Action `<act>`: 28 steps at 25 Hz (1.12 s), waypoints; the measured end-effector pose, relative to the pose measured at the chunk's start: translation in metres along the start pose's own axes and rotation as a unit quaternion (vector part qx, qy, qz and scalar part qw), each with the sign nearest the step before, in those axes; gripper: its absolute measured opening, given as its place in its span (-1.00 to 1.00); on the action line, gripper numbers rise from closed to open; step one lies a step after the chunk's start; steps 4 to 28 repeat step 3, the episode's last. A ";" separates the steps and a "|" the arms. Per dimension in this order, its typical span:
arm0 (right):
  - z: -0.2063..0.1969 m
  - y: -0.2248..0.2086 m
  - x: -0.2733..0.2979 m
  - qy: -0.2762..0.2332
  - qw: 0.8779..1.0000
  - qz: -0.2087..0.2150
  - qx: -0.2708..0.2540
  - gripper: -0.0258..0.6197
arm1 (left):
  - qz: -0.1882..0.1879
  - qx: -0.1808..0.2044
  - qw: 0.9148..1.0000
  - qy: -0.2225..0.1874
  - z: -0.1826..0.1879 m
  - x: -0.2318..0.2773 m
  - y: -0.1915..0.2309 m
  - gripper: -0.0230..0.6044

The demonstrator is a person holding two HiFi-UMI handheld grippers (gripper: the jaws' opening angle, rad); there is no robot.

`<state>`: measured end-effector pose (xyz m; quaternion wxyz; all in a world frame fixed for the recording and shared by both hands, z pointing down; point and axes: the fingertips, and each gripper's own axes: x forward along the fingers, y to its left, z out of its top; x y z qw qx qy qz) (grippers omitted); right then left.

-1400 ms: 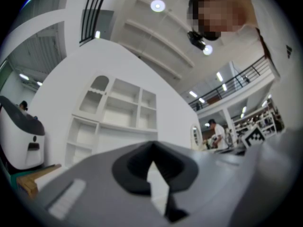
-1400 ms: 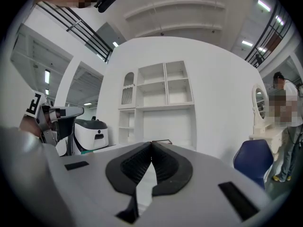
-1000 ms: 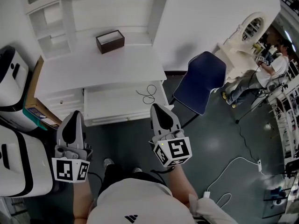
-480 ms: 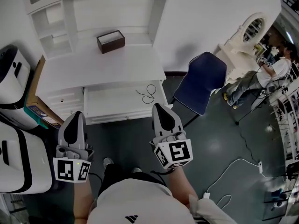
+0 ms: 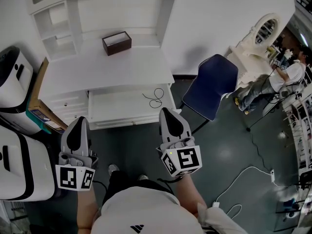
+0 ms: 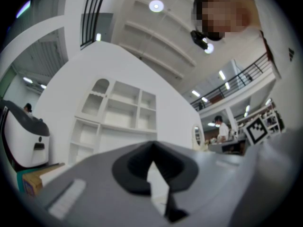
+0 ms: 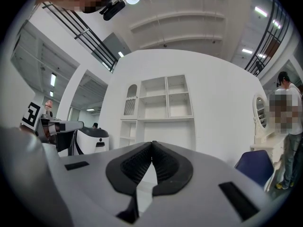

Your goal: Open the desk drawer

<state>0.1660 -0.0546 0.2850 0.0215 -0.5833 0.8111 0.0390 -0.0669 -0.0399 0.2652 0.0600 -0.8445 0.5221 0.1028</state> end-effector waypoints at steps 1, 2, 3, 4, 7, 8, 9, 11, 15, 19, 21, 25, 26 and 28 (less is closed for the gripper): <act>0.000 0.000 0.001 -0.001 1.000 0.000 0.000 -0.93 | 0.000 -0.001 1.000 0.000 0.000 0.000 0.000 -0.91; 0.000 0.000 0.001 -0.001 1.000 0.000 0.000 -0.93 | 0.000 -0.001 1.000 0.000 -0.001 0.001 0.001 -0.91; 0.001 0.001 0.002 -0.002 1.000 0.000 0.000 -0.93 | 0.000 -0.001 1.000 0.000 -0.001 0.001 0.002 -0.91; 0.001 0.001 0.002 -0.002 1.000 0.000 0.000 -0.93 | 0.000 -0.001 1.000 0.000 -0.001 0.001 0.002 -0.91; 0.001 0.001 0.002 -0.002 1.000 0.000 0.000 -0.93 | 0.000 -0.001 1.000 0.000 -0.001 0.001 0.002 -0.91; 0.001 0.001 0.002 -0.002 1.000 0.000 0.000 -0.93 | 0.000 -0.001 1.000 0.000 -0.001 0.001 0.002 -0.91; 0.001 0.001 0.002 -0.002 1.000 0.000 0.000 -0.93 | 0.000 -0.001 1.000 0.000 -0.001 0.001 0.002 -0.91; 0.001 0.001 0.002 -0.002 1.000 0.000 0.000 -0.93 | 0.000 -0.001 1.000 0.000 -0.001 0.001 0.002 -0.91; 0.001 0.001 0.002 -0.002 1.000 0.000 0.000 -0.93 | 0.000 -0.001 1.000 0.000 -0.001 0.001 0.002 -0.91; 0.001 0.001 0.002 -0.002 1.000 0.000 0.000 -0.93 | 0.000 -0.001 1.000 0.000 -0.001 0.001 0.002 -0.91; 0.001 0.001 0.002 -0.002 1.000 0.000 0.000 -0.93 | 0.000 -0.001 1.000 0.000 -0.001 0.001 0.002 -0.91; 0.001 0.001 0.002 -0.002 1.000 0.000 0.000 -0.93 | 0.000 -0.001 1.000 0.000 -0.001 0.001 0.002 -0.91; 0.001 0.001 0.002 -0.002 1.000 0.000 0.000 -0.93 | 0.000 -0.001 1.000 0.000 -0.001 0.001 0.002 -0.91; 0.001 0.001 0.002 -0.002 1.000 0.000 0.000 -0.93 | 0.000 -0.001 1.000 0.000 -0.001 0.001 0.002 -0.91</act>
